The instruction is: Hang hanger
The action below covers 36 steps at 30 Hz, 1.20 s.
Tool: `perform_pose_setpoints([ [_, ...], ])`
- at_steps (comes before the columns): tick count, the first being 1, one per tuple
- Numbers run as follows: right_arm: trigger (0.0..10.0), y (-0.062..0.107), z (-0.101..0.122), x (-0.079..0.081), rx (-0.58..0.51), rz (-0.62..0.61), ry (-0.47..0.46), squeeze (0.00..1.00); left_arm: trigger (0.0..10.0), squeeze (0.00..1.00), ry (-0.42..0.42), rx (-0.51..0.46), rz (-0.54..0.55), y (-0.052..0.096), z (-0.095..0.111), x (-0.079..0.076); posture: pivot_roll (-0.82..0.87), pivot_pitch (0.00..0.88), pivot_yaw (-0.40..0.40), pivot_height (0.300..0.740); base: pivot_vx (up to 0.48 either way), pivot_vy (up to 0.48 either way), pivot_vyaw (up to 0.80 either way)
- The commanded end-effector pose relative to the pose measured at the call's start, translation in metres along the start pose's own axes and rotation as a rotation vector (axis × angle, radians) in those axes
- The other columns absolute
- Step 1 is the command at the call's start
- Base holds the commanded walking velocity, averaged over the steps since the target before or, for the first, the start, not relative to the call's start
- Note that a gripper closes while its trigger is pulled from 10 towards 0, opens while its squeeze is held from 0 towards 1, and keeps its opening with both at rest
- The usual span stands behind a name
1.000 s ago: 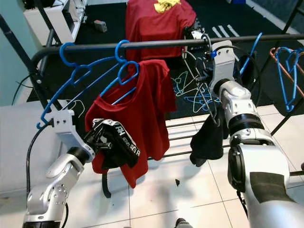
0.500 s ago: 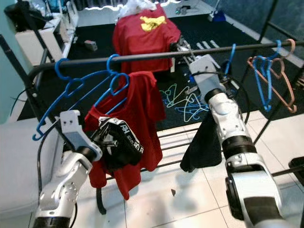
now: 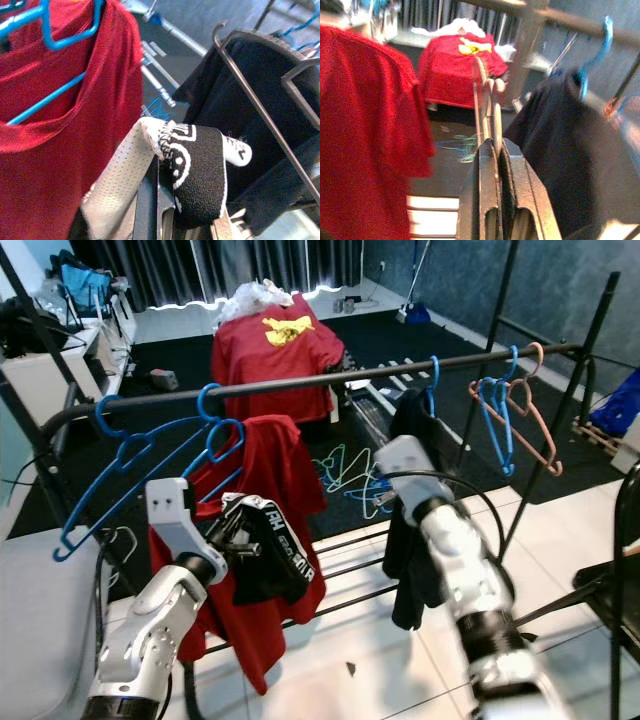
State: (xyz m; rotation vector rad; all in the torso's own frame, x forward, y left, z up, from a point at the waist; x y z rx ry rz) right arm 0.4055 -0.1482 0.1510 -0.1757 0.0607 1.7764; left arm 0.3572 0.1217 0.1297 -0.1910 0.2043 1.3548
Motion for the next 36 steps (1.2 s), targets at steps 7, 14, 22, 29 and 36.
perform_pose_setpoints([
  [7,0.0,0.02,-0.013,0.023,0.125,0.159,-0.273,0.0,10.0,0.0,-0.131,0.124,0.002,-0.006,-0.023,0.011,-0.18,0.019,0.05,0.74,0.0,0.0,0.0],
  [14,10.0,0.042,-0.069,0.023,0.288,0.06,-0.262,0.0,10.0,0.0,-0.137,0.228,0.052,-0.001,-0.047,0.019,-0.09,0.002,-0.056,0.74,0.0,0.0,0.0],
  [22,10.0,0.028,-0.072,0.051,0.342,0.168,-0.283,0.0,10.0,0.0,-0.155,0.228,0.119,0.005,-0.047,0.028,-0.05,0.052,-0.106,0.74,0.0,0.0,0.0],
  [29,10.0,0.026,-0.069,0.049,0.322,0.186,-0.307,0.0,10.0,0.0,-0.163,0.195,0.135,0.006,-0.04,0.022,0.0,0.055,-0.13,0.74,0.0,0.0,0.0],
  [36,10.0,0.026,-0.074,0.057,0.313,0.178,-0.318,0.0,10.0,0.0,-0.165,0.188,0.129,0.006,-0.036,0.021,0.01,0.049,-0.073,0.74,0.0,0.0,0.0],
])
Point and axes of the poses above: a point about 5 cm out from each wrist's last joint towards the gripper, its own y axis pointing back from the gripper into the wrist, its own z axis along the axis of the wrist's last joint, x = y × z, the point moved 6 cm from there along -y, pointing out of the wrist towards the gripper, and after that the axes turned 2 degrees about -y, right-handed, at the moved point
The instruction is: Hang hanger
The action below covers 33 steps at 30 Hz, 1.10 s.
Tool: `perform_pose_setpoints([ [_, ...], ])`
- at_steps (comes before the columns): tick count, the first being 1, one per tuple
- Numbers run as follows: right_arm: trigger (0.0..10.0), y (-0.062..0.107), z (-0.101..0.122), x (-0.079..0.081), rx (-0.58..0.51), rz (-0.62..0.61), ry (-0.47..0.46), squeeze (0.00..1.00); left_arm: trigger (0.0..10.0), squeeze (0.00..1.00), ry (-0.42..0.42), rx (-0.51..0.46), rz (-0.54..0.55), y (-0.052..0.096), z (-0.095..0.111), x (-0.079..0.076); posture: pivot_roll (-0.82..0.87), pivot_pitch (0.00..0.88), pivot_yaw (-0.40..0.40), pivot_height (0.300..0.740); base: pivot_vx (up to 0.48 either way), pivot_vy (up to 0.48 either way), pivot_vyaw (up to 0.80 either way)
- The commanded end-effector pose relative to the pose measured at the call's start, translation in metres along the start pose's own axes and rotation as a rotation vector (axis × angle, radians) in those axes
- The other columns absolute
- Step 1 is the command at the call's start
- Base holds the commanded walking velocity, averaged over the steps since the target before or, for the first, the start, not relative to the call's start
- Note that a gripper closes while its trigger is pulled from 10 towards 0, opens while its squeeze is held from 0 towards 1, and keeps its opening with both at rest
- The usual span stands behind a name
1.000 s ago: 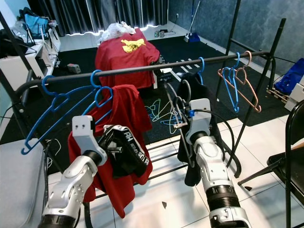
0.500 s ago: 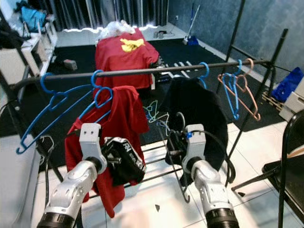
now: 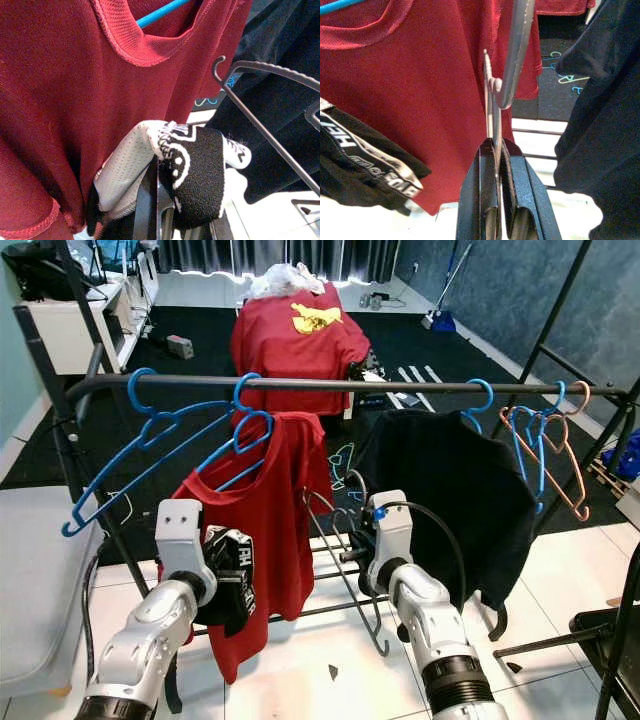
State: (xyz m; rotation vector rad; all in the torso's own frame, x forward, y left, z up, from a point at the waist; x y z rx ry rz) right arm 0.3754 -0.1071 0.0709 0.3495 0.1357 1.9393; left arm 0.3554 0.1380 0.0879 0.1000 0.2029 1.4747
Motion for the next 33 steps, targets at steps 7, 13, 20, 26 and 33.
perform_pose_setpoints([
  [7,10.0,0.004,-0.008,-0.005,-0.028,-0.058,-0.04,0.0,10.0,0.0,0.062,0.023,-0.044,0.002,-0.006,-0.003,-0.02,0.026,-0.022,0.74,0.0,0.0,0.0],
  [13,10.0,0.011,-0.018,-0.007,-0.007,-0.065,-0.041,0.0,10.0,0.0,0.067,0.026,-0.042,-0.003,-0.006,-0.004,-0.02,0.018,-0.029,0.74,0.0,0.0,0.0],
  [20,10.0,0.008,-0.022,0.0,0.002,-0.041,-0.044,0.0,10.0,0.0,0.068,0.015,-0.057,-0.004,-0.001,-0.011,-0.03,0.012,-0.029,0.74,0.0,0.0,0.0],
  [26,10.0,0.007,-0.02,0.001,-0.006,-0.048,-0.05,0.0,10.0,0.0,0.072,0.012,-0.072,-0.006,0.002,-0.012,-0.03,0.014,-0.031,0.74,0.0,0.0,0.0],
  [33,10.0,0.007,-0.018,0.001,-0.006,-0.051,-0.048,0.0,10.0,0.0,0.056,0.001,-0.096,-0.008,0.008,-0.016,-0.04,0.024,-0.028,0.74,-0.241,0.0,0.0],
])
Point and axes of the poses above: a point about 5 cm out from each wrist's last joint towards the gripper, its own y axis pointing back from the gripper into the wrist, its own z axis along the axis of the wrist's last joint, x = y × z, the point moved 6 cm from there along -y, pointing out of the wrist towards the gripper, and after that the axes turned 2 degrees about -y, right-handed, at the moved point
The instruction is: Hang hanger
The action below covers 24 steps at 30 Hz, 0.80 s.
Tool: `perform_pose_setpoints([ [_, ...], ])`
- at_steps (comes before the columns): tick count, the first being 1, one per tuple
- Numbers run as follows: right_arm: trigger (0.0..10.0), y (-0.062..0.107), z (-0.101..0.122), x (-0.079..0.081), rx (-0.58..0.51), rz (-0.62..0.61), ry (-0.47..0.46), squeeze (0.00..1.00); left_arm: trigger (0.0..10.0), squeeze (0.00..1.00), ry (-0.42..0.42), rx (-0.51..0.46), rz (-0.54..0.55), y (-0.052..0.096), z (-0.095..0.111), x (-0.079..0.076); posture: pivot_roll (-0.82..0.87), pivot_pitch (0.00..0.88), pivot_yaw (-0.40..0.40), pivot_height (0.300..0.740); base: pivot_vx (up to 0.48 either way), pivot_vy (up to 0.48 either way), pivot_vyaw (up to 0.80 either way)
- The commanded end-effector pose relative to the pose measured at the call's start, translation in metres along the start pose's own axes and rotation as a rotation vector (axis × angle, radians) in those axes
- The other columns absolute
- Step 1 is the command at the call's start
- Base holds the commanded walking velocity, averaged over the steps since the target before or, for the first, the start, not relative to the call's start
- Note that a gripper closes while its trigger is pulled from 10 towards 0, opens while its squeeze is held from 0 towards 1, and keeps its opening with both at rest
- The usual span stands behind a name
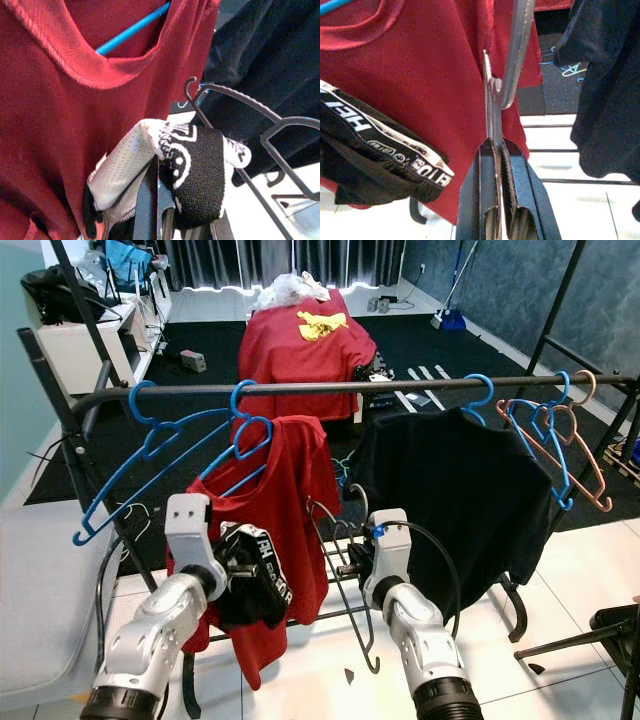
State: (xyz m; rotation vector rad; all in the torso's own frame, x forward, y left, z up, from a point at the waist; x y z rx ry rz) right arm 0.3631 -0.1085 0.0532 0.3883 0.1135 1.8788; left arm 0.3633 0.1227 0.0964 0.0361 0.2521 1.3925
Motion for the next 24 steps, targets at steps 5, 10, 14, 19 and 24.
perform_pose_setpoints([
  [5,10.0,0.0001,0.0022,0.0003,-0.007,-0.001,-0.004,0.0,10.0,0.0,-0.025,0.009,-0.023,-0.0014,0.0005,-0.0036,-0.05,0.025,-0.023,0.74,-0.292,0.0,0.0],
  [10,10.0,0.0,0.0017,0.0003,-0.005,-0.001,-0.004,0.0,10.0,0.0,-0.028,0.01,-0.031,-0.0026,0.0011,-0.0054,-0.05,0.023,-0.025,0.74,-0.292,0.0,0.0],
  [14,10.0,0.0001,0.0019,-0.0007,-0.004,-0.003,-0.005,0.0,10.0,0.0,-0.031,0.01,-0.041,-0.0034,0.0014,-0.0075,-0.05,0.023,-0.025,0.74,-0.285,0.0,0.0],
  [19,10.0,0.0001,0.0032,-0.0035,-0.006,-0.01,-0.006,0.0,10.0,0.0,-0.032,0.012,-0.043,-0.0038,0.0013,-0.0076,-0.05,0.024,-0.023,0.74,-0.285,0.0,0.0],
  [24,10.0,0.0001,0.0033,-0.0041,-0.006,-0.011,-0.006,0.0,10.0,0.0,-0.034,0.013,-0.043,-0.004,0.0012,-0.0074,-0.05,0.021,-0.022,0.74,-0.283,0.0,0.0],
])
Point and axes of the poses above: a point about 5 cm out from each wrist's last joint towards the gripper, its own y axis pointing back from the gripper into the wrist, its own z axis along the axis of the wrist's last joint, x = y × z, the point moved 6 cm from there along -y, pointing out of the wrist towards the gripper, and after that the axes turned 2 degrees about -y, right-handed, at the moved point
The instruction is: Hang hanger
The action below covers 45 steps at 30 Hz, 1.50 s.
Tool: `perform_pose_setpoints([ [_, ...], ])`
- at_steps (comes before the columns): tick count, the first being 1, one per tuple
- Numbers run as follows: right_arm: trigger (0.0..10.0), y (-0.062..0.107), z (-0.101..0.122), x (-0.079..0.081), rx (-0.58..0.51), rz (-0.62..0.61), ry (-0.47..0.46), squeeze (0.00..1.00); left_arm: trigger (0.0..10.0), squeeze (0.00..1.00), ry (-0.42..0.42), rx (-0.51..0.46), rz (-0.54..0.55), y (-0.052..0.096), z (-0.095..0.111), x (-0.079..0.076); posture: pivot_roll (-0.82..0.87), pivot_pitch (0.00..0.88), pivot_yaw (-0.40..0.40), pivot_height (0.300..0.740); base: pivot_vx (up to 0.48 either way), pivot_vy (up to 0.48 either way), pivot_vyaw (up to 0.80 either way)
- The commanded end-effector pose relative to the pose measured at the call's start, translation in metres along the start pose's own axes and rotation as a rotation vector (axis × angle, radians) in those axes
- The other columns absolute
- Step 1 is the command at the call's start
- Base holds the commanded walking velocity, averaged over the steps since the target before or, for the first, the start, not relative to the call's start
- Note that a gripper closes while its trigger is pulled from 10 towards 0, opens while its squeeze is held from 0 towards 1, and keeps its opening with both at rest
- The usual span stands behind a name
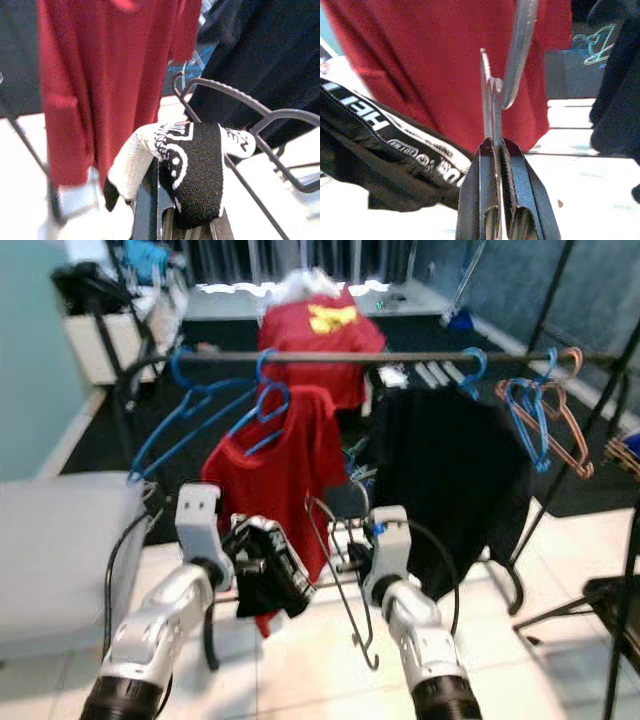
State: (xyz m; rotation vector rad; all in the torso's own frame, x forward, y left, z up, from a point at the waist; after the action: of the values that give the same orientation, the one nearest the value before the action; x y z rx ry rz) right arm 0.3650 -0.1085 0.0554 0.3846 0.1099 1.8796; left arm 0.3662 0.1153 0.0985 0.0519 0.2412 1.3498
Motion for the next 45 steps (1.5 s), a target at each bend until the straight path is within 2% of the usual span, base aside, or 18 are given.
perform_pose_setpoints([
  [1,10.0,0.001,0.001,-0.004,-0.001,-0.012,-0.007,0.0,10.0,0.0,-0.014,0.005,-0.003,0.0,-0.001,0.0,-0.05,0.021,-0.022,0.74,-0.277,0.0,0.0],
  [7,10.0,0.001,0.001,-0.004,0.0,-0.011,-0.008,0.0,10.0,0.0,-0.015,0.006,-0.005,0.0,-0.001,0.0,-0.05,0.021,-0.02,0.74,-0.277,0.0,0.0],
  [24,10.0,0.004,-0.002,-0.009,0.004,-0.028,-0.011,0.0,10.0,0.0,-0.035,0.037,-0.012,-0.001,-0.007,-0.001,-0.06,0.025,-0.005,0.74,0.0,0.0,0.0],
  [39,10.0,0.006,-0.005,-0.012,0.011,-0.039,-0.006,0.0,10.0,0.0,-0.065,0.064,-0.038,-0.005,-0.01,-0.007,-0.06,0.027,0.006,0.74,0.0,0.0,0.0],
  [42,10.0,0.006,-0.005,-0.012,0.012,-0.038,-0.002,0.0,10.0,0.0,-0.074,0.068,-0.037,-0.005,-0.011,-0.007,-0.06,0.027,0.006,0.74,0.0,-0.48,0.0],
  [45,10.0,0.006,-0.005,-0.013,0.013,-0.039,0.001,0.0,10.0,0.0,-0.049,0.074,-0.018,-0.005,-0.014,-0.006,-0.07,0.019,0.008,0.74,0.0,-0.32,0.0],
])
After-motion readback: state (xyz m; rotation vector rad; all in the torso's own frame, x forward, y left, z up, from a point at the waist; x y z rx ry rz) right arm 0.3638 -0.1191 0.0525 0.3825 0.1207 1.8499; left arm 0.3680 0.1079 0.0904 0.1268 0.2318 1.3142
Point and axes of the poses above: a point about 5 cm out from each wrist's last joint towards the gripper, its own y axis pointing back from the gripper into the wrist, its own z axis along the axis of the wrist's last joint, x = y × z, the point moved 6 cm from there along -y, pointing out of the wrist towards the gripper, and after that the axes turned 2 degrees about -y, right-handed, at the moved point
